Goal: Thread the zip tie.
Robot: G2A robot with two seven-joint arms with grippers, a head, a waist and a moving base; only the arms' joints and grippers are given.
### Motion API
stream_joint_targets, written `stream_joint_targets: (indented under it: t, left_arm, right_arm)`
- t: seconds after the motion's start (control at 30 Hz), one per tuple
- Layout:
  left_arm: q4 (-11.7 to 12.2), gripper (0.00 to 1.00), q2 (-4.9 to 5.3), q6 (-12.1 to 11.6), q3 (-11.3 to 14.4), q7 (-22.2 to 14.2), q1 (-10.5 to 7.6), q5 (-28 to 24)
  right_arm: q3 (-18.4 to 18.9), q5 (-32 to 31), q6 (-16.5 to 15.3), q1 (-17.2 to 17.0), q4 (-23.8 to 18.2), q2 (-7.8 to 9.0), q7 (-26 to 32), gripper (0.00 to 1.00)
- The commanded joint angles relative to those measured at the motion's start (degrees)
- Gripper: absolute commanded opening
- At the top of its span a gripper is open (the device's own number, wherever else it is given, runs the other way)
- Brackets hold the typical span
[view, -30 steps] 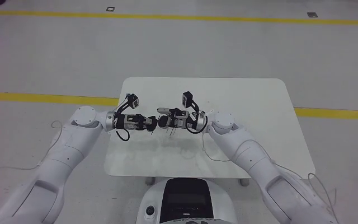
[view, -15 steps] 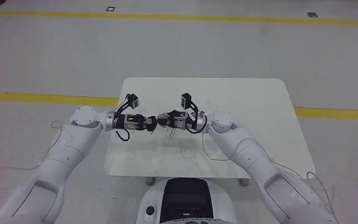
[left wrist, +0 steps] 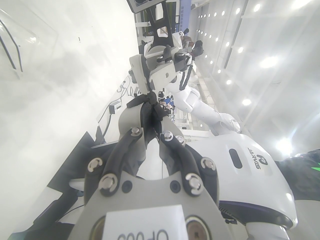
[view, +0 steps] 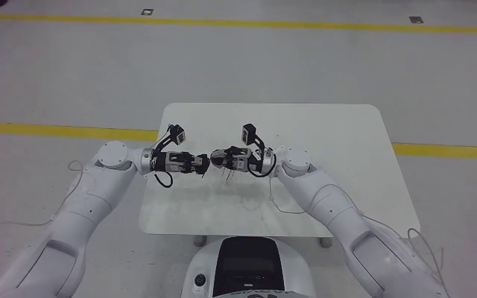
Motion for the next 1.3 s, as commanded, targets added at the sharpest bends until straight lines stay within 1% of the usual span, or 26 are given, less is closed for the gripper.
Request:
stream_joint_targets:
  t: [0.0,0.03,0.33,0.6,0.63,0.67,0.7,0.73,0.83,0.9,0.97,1.03,1.07,1.13,1.17,1.27]
  left_arm:
    - [0.0,0.87,0.0,0.0,0.0,0.0,0.0,0.0]
    - [0.0,1.0,0.0,0.0,0.0,0.0,0.0,0.0]
    - [0.0,1.0,0.0,0.0,0.0,0.0,0.0,0.0]
    - [0.0,1.0,0.0,0.0,0.0,0.0,0.0,0.0]
    - [0.0,1.0,0.0,0.0,0.0,0.0,0.0,0.0]
    - [0.03,1.0,-0.01,0.11,-0.03,0.58,0.12,-0.05]
    - [-0.17,1.0,-0.04,0.13,-0.12,2.58,0.46,0.04]
    - [-0.67,1.0,-0.08,0.0,-0.11,3.87,0.96,0.14]
    - [-1.72,1.0,-0.37,0.0,-0.85,5.96,2.0,-1.85]
    - [-2.44,1.0,-0.7,0.0,-1.32,7.06,2.63,-2.51]
    - [-3.24,1.0,-1.25,0.0,-1.65,8.21,3.09,-2.82]
    - [-3.46,1.0,-1.8,0.0,-2.07,9.26,3.38,-3.23]
    - [-3.38,1.0,-2.21,0.0,-2.26,10.21,3.56,-3.19]
    - [-3.29,1.0,-2.83,0.0,-2.77,12.29,3.79,-2.92]
    - [-3.17,1.0,-3.11,0.0,-3.09,13.55,3.92,-2.38]
    - [-3.17,1.0,-3.11,0.0,-3.09,13.55,3.92,-2.38]
  right_arm:
    - [0.4,0.09,-0.21,-0.2,-0.06,0.03,-0.5,0.0]
    - [0.7,0.05,-0.4,-0.36,-0.08,0.07,-0.99,0.0]
    - [3.43,1.98,-0.55,-1.98,-0.46,0.46,-2.46,0.0]
    - [3.51,1.73,-0.56,-1.96,-0.37,0.49,-2.91,0.0]
    - [3.57,1.57,-0.53,-2.23,-0.6,0.51,-3.63,0.0]
    - [3.75,1.07,-0.63,-2.58,-1.17,0.58,-4.88,0.0]
    - [4.03,0.74,-1.23,-3.06,-1.88,0.65,-6.08,0.0]
    - [4.43,0.01,-2.46,-3.77,-2.8,0.76,-8.17,0.0]
    - [4.71,-2.31,-5.52,-6.23,-6.09,0.8,-14.72,0.0]
    - [4.68,-3.91,-6.9,-7.59,-7.96,0.75,-18.77,0.0]
    - [4.47,-5.88,-8.24,-8.97,-9.78,0.59,-23.91,0.0]
    - [4.25,-7.25,-9.26,-9.94,-11.04,0.39,-27.71,0.0]
    - [4.12,-8.39,-10.21,-10.57,-11.72,0.25,-30.58,0.0]
    - [3.94,-9.83,-11.27,-11.32,-12.61,0.05,-33.98,0.0]
    - [3.93,-10.65,-11.78,-11.48,-12.81,0.02,-35.09,0.0]
    - [3.93,-10.65,-11.78,-11.48,-12.81,0.02,-35.09,0.0]
